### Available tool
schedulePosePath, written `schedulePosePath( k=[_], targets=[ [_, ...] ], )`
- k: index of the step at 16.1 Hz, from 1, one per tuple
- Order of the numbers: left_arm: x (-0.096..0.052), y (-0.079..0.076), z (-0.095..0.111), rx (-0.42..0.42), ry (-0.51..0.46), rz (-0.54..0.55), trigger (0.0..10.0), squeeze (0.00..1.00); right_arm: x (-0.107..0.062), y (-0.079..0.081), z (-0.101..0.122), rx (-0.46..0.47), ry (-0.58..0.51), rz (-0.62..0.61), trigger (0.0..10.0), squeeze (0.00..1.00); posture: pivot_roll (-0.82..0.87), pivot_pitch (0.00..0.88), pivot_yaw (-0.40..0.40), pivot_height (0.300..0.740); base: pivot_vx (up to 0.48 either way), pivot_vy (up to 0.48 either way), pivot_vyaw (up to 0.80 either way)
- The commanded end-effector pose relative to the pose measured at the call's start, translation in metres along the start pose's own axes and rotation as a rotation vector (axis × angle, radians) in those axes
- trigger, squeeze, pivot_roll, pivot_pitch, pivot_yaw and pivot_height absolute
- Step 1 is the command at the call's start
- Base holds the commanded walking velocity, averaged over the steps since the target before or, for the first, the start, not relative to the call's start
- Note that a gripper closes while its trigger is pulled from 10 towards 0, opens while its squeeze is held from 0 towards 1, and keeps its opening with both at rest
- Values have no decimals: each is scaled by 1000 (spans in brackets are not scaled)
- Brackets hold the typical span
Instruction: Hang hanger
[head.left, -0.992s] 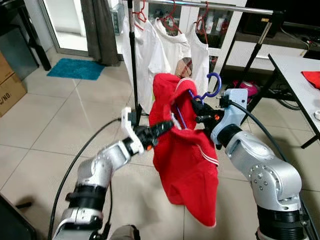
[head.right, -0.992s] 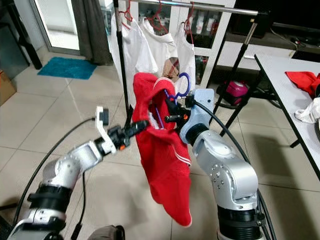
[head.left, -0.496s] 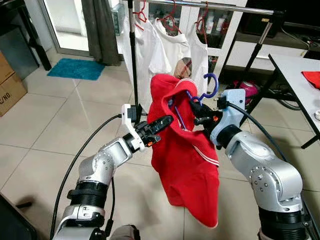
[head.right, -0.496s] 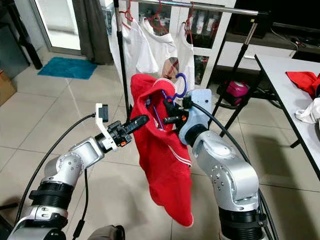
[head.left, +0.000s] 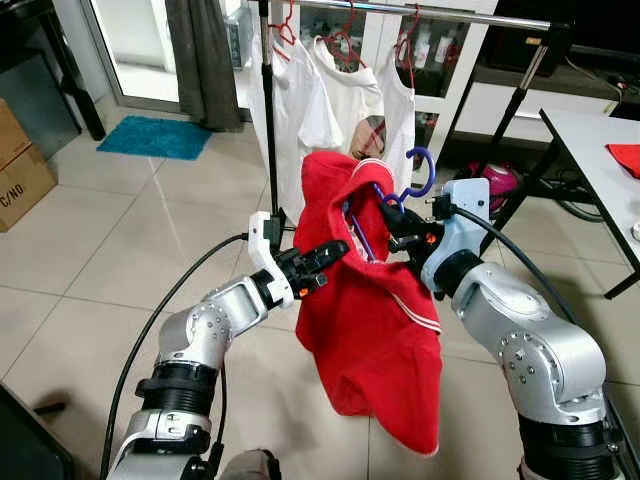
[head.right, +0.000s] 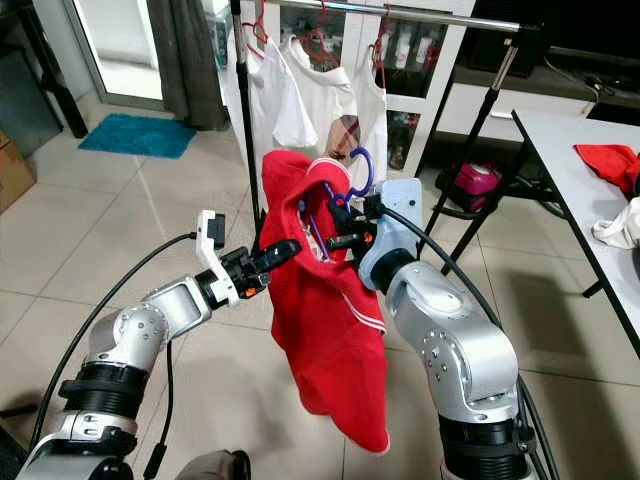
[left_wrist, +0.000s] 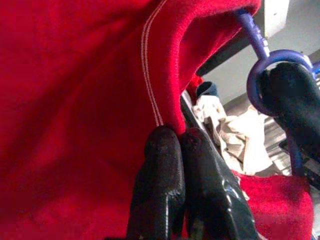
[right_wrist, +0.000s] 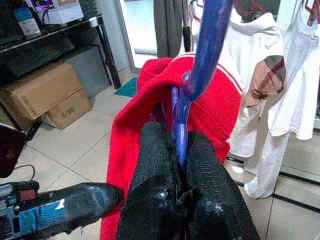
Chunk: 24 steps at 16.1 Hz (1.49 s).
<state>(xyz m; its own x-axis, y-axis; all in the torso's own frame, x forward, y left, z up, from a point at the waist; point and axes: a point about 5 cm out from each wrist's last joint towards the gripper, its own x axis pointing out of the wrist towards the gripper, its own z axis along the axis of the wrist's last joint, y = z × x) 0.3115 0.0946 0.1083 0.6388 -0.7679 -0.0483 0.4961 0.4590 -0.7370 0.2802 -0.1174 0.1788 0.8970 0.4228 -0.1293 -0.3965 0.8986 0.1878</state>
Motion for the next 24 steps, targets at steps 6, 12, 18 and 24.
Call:
schedulePosePath(
  k=[6, 12, 18, 24],
  targets=[
    [0, -46, 29, 155, -26, 58, 0, 0, 1, -13, -34, -235, 183, -93, 10000, 0, -26, 0, -30, 740, 0, 0, 0],
    [14, -66, 16, 188, 106, 79, 0, 0, 7, -3, -50, -265, 247, -39, 10000, 0, -17, 1, -7, 740, 0, 0, 0],
    [3, -58, -3, 288, 264, 148, 0, 0, 17, -7, -42, -175, 169, -103, 10000, 0, 1, 0, 0, 740, 0, 0, 0],
    [-3, -62, 7, 283, 206, 139, 0, 0, 24, -11, -37, -100, 132, -105, 10000, 0, 11, 0, -12, 740, 0, 0, 0]
  ],
)
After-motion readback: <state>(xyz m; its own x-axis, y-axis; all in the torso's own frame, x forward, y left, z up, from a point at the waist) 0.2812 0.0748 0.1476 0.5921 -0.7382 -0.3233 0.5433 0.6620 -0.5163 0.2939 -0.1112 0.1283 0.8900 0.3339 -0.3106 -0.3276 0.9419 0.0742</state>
